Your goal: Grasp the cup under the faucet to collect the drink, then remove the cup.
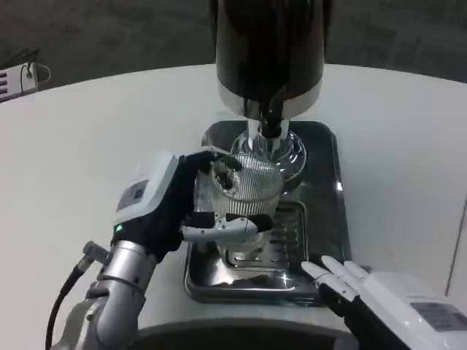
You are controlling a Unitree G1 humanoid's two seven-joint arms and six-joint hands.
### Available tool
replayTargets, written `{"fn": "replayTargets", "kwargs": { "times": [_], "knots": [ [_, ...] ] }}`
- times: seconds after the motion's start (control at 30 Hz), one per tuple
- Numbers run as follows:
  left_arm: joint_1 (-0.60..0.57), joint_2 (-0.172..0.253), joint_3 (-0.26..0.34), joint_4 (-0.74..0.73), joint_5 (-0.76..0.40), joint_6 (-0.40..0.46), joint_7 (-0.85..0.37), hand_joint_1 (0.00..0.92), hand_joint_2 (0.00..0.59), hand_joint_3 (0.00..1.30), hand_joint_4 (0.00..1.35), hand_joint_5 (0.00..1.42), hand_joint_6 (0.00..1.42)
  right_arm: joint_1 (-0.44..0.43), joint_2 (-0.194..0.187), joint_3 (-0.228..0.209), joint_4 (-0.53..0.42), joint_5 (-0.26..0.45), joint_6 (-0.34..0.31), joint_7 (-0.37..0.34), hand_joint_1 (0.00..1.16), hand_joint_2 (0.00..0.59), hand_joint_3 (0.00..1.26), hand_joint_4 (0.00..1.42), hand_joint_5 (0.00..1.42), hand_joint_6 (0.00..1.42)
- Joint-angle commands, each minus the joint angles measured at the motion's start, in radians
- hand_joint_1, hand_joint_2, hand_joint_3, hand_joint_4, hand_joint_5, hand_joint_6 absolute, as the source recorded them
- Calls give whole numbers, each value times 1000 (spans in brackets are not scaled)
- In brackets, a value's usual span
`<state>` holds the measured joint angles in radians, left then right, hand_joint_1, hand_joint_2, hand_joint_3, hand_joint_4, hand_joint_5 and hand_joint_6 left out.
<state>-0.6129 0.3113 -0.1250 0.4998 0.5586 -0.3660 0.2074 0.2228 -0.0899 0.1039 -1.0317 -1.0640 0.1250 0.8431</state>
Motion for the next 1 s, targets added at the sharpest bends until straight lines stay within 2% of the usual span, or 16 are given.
{"fn": "replayTargets", "kwargs": {
  "times": [0.03, 0.1, 0.2, 0.27, 0.3, 0.4, 0.67, 0.9, 1.0],
  "knots": [
    [-38, 1, -29, 26, 4, 9, 3, 580, 0, 952, 1068, 1295, 1424, 17, 2, -21, -15, 28, -22, 3, 572, 458, 74, 0, 0, 0],
    [-45, 2, -37, 32, 3, 10, -1, 572, 0, 920, 1033, 1256, 1424, 20, 2, -28, -15, 36, -26, 3, 571, 458, 74, 0, 0, 0],
    [-51, 6, -49, 39, 1, 11, -7, 522, 0, 827, 865, 1126, 1415, 27, 3, -38, -15, 46, -30, 3, 569, 458, 74, 0, 0, 0],
    [-54, 8, -55, 43, -1, 13, -9, 493, 0, 790, 799, 1084, 1391, 31, 4, -42, -15, 51, -32, 3, 568, 458, 74, 0, 0, 0],
    [-56, 10, -57, 45, -2, 16, -11, 460, 0, 759, 741, 1048, 1381, 33, 4, -44, -15, 54, -33, 3, 568, 458, 74, 0, 0, 0],
    [-61, 14, -61, 49, -5, 22, -18, 284, 18, 641, 557, 931, 1326, 38, 3, -49, -15, 61, -35, 3, 567, 458, 74, 0, 0, 0],
    [-63, 19, -58, 51, -12, 21, -22, 221, 18, 562, 448, 825, 1240, 29, -9, -48, -15, 69, -20, 10, 565, 458, 78, 0, 0, 0],
    [-62, 20, -56, 51, -29, 3, -30, 162, 0, 392, 339, 713, 1138, 13, -28, -46, -15, 76, 5, 17, 563, 458, 83, 0, 0, 0],
    [-58, 25, -56, 43, -40, -5, -39, 144, 0, 363, 310, 679, 1114, 8, -37, -44, -15, 80, 16, 18, 563, 458, 84, 0, 0, 0]
  ]
}}
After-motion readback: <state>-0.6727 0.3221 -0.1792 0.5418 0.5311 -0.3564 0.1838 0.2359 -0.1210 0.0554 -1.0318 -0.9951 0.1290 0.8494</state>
